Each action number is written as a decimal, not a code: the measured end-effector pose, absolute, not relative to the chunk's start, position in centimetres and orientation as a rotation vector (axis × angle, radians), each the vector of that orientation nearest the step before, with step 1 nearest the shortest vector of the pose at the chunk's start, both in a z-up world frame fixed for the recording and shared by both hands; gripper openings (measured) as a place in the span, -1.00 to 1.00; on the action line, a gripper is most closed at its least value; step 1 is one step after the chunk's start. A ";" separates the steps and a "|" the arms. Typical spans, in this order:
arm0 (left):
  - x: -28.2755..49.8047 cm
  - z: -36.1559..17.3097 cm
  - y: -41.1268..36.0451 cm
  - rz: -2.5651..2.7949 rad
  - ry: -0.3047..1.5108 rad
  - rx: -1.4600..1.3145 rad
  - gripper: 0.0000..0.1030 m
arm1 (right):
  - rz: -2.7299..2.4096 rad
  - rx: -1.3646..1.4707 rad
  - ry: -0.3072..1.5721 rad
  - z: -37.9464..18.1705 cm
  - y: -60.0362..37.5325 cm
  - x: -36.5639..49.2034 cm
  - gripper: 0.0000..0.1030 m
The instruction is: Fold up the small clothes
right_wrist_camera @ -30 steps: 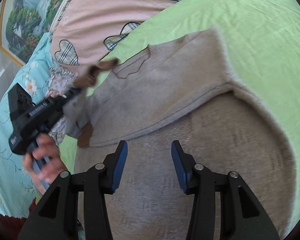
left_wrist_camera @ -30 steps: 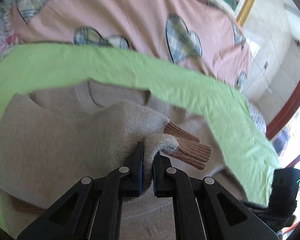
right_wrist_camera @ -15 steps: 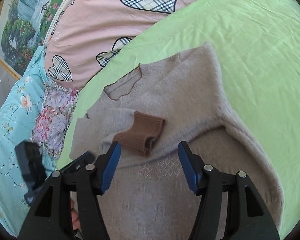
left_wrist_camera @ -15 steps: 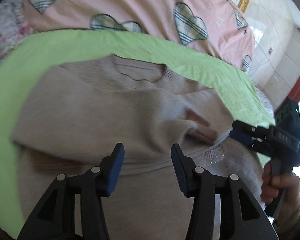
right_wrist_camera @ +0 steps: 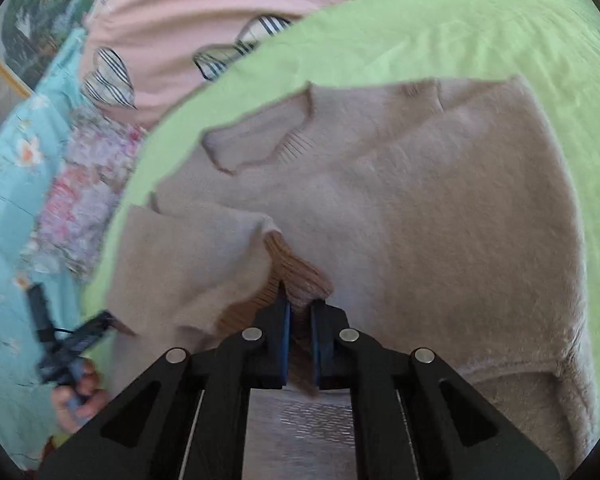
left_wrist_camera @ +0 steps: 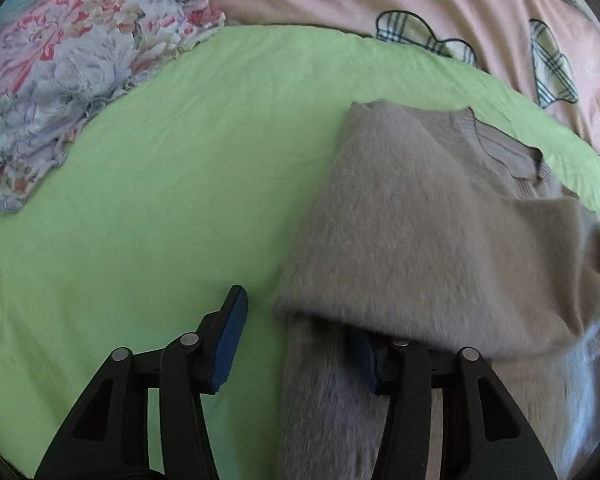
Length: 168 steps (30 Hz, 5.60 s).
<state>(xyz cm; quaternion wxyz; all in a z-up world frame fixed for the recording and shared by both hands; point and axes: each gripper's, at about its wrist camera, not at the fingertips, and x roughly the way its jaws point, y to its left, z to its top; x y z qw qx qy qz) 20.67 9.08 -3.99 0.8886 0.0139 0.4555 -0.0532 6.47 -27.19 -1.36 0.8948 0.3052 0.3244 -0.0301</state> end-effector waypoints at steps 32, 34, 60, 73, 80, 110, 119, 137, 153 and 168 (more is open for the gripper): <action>16.4 -4.8 10.3 -0.112 0.871 -0.175 -0.34 | 0.476 0.524 0.856 3.0 -19.1 25.8 0.23; 16.4 -4.8 10.6 -0.124 0.865 -0.201 -0.33 | 0.525 0.502 0.964 1.4 -17.7 29.2 0.23; 16.8 -5.3 12.8 -0.204 0.846 -0.362 -0.32 | 0.742 0.531 0.989 -0.9 -12.6 31.5 0.25; 13.2 -3.5 14.1 -0.197 0.906 -0.298 -0.16 | 0.243 0.524 0.750 0.8 -21.7 9.1 0.16; 5.6 -3.6 15.4 -0.318 0.973 -0.183 -0.09 | 0.077 0.539 0.707 -0.6 -22.6 -3.1 0.24; -8.3 -9.7 14.3 -0.764 1.224 -0.017 0.02 | 0.104 0.513 0.868 -8.3 -20.8 -26.3 0.27; -8.8 -9.5 14.3 -0.750 1.170 0.019 -0.85 | 0.090 0.581 0.867 -12.4 -19.6 -23.7 -0.70; -7.7 4.3 18.3 -0.749 0.728 -0.176 -0.89 | 0.350 0.590 0.421 0.2 -21.6 -25.7 -0.84; 8.4 7.5 13.2 -0.620 0.606 -0.258 -0.90 | 0.234 0.592 0.254 5.5 -27.4 -11.7 -0.84; 23.8 1.3 7.4 -0.467 0.807 -0.270 -0.90 | -0.084 0.701 0.426 1.7 -36.1 0.8 -0.84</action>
